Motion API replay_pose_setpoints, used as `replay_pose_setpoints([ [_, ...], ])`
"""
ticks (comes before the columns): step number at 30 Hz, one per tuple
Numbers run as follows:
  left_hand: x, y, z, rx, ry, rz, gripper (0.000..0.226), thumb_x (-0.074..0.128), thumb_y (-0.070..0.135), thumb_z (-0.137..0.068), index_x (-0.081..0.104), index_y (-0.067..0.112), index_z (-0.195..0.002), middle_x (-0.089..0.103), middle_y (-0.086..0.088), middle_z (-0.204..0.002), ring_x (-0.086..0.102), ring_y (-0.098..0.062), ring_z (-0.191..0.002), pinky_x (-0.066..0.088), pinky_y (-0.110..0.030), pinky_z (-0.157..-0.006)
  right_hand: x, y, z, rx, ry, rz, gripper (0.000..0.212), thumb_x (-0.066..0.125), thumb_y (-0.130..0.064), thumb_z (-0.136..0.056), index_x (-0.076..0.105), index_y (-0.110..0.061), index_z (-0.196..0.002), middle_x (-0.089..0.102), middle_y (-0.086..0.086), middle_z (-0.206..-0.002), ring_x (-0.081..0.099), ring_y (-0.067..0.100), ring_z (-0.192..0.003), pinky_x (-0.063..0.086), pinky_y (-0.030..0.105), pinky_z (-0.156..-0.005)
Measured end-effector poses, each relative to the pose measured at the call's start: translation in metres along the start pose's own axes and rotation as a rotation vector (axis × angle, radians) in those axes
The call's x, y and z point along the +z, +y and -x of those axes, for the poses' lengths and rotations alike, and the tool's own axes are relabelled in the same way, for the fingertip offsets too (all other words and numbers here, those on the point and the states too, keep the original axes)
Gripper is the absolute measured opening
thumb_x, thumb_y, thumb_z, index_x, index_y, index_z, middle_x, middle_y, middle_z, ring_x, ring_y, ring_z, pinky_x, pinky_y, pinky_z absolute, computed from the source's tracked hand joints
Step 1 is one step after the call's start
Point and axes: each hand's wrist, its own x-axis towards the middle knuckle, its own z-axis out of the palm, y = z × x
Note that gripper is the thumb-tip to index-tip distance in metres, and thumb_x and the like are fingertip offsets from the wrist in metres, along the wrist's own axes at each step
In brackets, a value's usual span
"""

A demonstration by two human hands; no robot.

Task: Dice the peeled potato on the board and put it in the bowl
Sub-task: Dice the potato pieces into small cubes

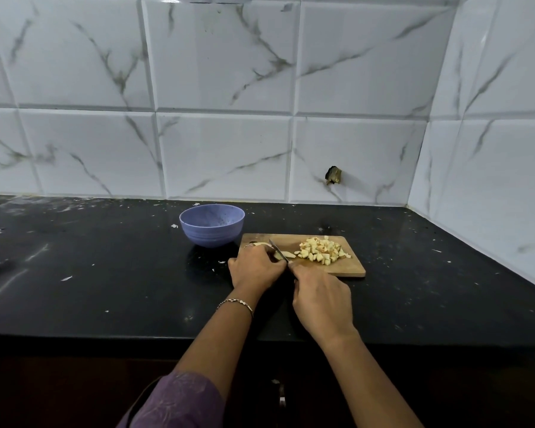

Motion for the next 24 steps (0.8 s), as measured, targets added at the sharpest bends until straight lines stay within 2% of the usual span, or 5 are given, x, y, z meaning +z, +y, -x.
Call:
replay_pose_setpoints([
  [6,0.000,0.002,0.001,-0.007,0.019,0.005,0.028,0.061,0.046,-0.085,0.072,0.031,-0.107,0.068,0.008,-0.113,0.057,-0.016,-0.116,0.033,-0.034,-0.093,-0.004,0.000,0.001,0.010,-0.017,0.016,0.036,0.045,-0.018,-0.102,0.051,-0.031,-0.136,0.065,-0.007,-0.115,0.062,0.010,-0.101,0.052,0.028,-0.082],
  [10,0.001,0.000,0.000,-0.013,0.018,-0.016,0.030,0.060,0.044,-0.085,0.070,0.029,-0.110,0.066,0.005,-0.116,0.056,-0.018,-0.116,0.035,-0.036,-0.096,-0.001,0.002,0.001,0.096,-0.005,-0.023,0.040,0.049,-0.018,-0.100,0.051,-0.033,-0.138,0.065,-0.009,-0.112,0.063,0.010,-0.098,0.052,0.027,-0.078],
  [16,0.006,0.000,-0.008,0.109,0.017,-0.090,0.039,0.056,0.044,-0.089,0.062,0.029,-0.125,0.050,-0.001,-0.135,0.041,-0.022,-0.130,0.032,-0.044,-0.104,-0.004,0.021,-0.007,0.373,-0.046,-0.470,0.039,0.057,-0.025,-0.098,0.055,-0.040,-0.134,0.064,-0.011,-0.103,0.063,0.014,-0.094,0.049,0.028,-0.067],
  [20,0.008,0.004,-0.016,0.270,-0.097,-0.203,0.042,0.047,0.039,-0.095,0.054,0.037,-0.136,0.041,0.009,-0.148,0.029,-0.018,-0.138,0.023,-0.047,-0.108,-0.002,0.027,-0.011,0.450,-0.034,-0.596,0.040,0.058,-0.024,-0.097,0.056,-0.041,-0.133,0.061,-0.011,-0.104,0.062,0.016,-0.096,0.041,0.024,-0.058],
  [24,0.012,0.008,-0.018,0.336,-0.147,-0.291,0.038,0.042,0.037,-0.097,0.059,0.037,-0.131,0.056,0.009,-0.136,0.036,-0.015,-0.134,0.020,-0.046,-0.106,0.002,0.028,-0.014,0.471,-0.023,-0.627,0.039,0.058,-0.026,-0.097,0.056,-0.041,-0.133,0.064,-0.007,-0.112,0.061,0.018,-0.100,0.042,0.029,-0.066],
])
